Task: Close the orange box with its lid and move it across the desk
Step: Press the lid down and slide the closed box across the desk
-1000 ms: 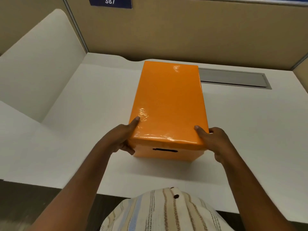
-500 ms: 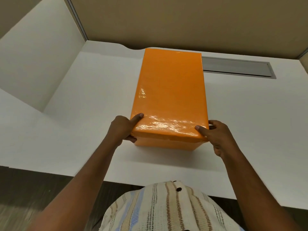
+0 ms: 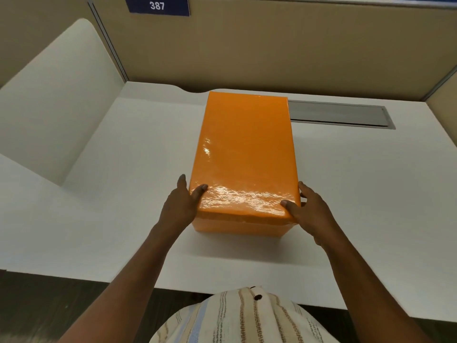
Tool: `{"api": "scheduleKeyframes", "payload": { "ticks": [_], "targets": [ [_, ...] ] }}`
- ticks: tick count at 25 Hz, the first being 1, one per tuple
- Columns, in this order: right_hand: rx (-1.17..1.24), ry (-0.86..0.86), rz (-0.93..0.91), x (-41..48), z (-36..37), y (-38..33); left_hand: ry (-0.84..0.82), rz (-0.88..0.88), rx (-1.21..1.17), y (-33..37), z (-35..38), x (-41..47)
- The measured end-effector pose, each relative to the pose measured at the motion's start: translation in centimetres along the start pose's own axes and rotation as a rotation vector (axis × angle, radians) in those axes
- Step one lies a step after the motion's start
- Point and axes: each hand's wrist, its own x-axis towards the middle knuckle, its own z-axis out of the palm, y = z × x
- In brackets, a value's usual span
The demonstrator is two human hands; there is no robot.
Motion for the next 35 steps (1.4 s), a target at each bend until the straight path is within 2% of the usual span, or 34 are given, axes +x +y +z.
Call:
{"api": "scheduleKeyframes", "payload": {
  "ticks": [3, 7, 10, 14, 19, 22, 24, 26, 31, 35],
  "targets": [
    [-0.001, 0.061, 0.002, 1.7, -0.2, -0.9, 0.027, 0.117, -0.063, 1.3, -0.7, 1.8],
    [-0.175, 0.157, -0.203, 5.3, 0.4, -3.2, 0.063, 0.214, -0.072, 3.2, -1.0, 5.8],
    [-0.244, 0.155, -0.299, 8.1, 1.0, -4.6, 0.057, 0.234, -0.062, 4.5, -1.3, 8.8],
    [-0.348, 0.107, -0.289, 10.5, 1.9, -4.4, -0.02, 0.277, -0.095, 4.6, -0.4, 10.6],
    [-0.363, 0.113, -0.283, 10.8, 2.5, -4.0, 0.005, 0.3, -0.115, 3.9, 0.8, 11.8],
    [-0.439, 0.232, -0.268, 11.5, 1.6, -6.0, 0.032, 0.309, 0.015, 4.2, 0.8, 12.2],
    [-0.505, 0.316, -0.228, 13.3, 0.9, -8.1, 0.073, 0.375, 0.127, 5.1, 0.6, 13.0],
    [-0.498, 0.315, -0.219, 15.8, 0.4, -9.9, 0.107, 0.447, 0.157, 6.9, 0.3, 14.6],
    [-0.493, 0.18, -0.238, 21.1, 0.6, -10.6, 0.032, 0.308, 0.14, 8.5, 0.0, 19.2],
    [-0.401, 0.176, -0.286, 21.6, 1.4, -9.3, -0.01, 0.291, 0.038, 7.5, 0.4, 19.4]
  ]
}}
